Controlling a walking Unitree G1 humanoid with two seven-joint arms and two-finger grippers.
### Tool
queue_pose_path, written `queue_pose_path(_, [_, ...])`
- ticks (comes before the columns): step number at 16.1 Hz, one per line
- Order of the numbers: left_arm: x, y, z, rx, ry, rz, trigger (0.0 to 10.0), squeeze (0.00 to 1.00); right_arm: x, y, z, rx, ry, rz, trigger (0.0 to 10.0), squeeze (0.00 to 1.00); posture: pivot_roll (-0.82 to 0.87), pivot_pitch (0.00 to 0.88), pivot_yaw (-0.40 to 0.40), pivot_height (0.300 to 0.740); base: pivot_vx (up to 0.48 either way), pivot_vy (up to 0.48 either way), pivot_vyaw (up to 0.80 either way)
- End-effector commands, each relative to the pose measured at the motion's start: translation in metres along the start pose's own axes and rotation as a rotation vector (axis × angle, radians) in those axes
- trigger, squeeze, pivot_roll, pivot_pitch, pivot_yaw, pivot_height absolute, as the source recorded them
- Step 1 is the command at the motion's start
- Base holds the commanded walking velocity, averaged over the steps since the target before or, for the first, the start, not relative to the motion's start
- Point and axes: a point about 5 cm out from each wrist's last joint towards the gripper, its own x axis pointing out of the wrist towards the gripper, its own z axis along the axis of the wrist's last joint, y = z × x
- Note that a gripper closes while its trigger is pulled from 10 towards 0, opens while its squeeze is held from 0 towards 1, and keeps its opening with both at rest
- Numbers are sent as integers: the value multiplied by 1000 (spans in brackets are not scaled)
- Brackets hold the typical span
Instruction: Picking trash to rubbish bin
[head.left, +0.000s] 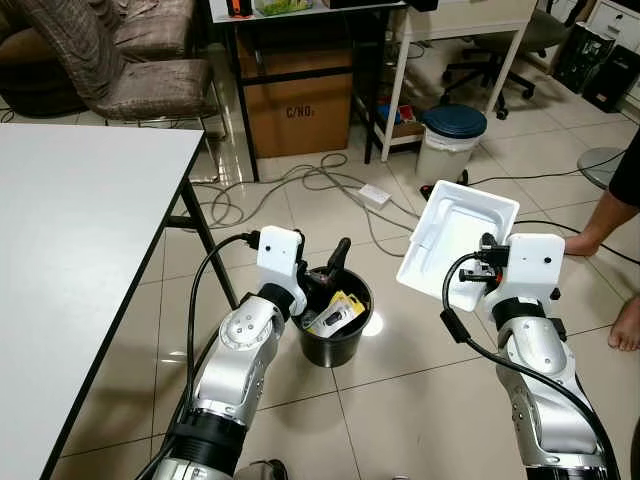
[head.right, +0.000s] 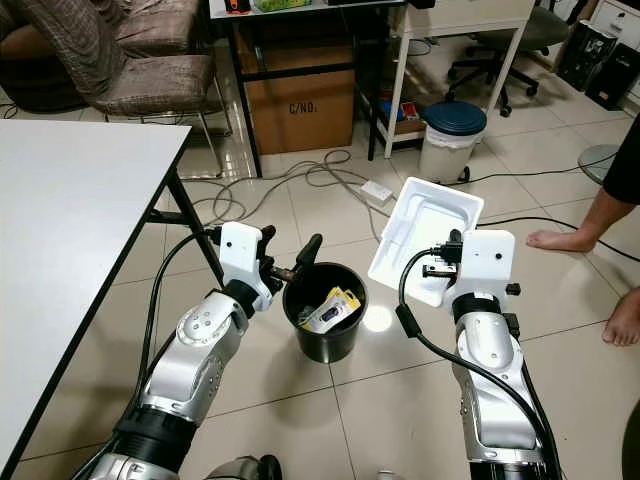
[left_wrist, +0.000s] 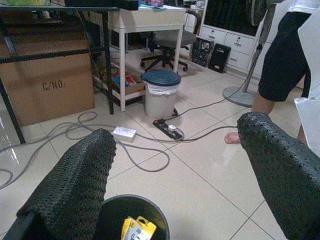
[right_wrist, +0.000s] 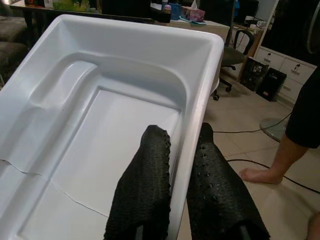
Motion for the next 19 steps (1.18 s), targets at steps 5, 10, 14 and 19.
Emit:
queue_pose_path(5, [2, 1, 1, 12, -3, 6, 10000, 0, -3, 2, 3, -6, -15, 0, 10000, 0, -131, 92, 42, 740, 0, 0, 628])
queue_pose_path(10, [4, 2, 5, -4, -4, -6, 10000, 0, -4, 0, 2, 8, -11, -17, 10000, 0, -132, 96, 54, 740, 0, 0, 0])
queue_pose_path(14, [5, 2, 5, 5, -5, -23, 10000, 0, -5, 0, 1, 9, -10, -24, 10000, 0, -134, 94, 63, 740, 74, 0, 0])
queue_pose_path(19, [4, 2, 4, 13, 3, -28, 10000, 0, -4, 2, 1, 13, -12, -29, 10000, 0, -130, 91, 70, 740, 303, 0, 0])
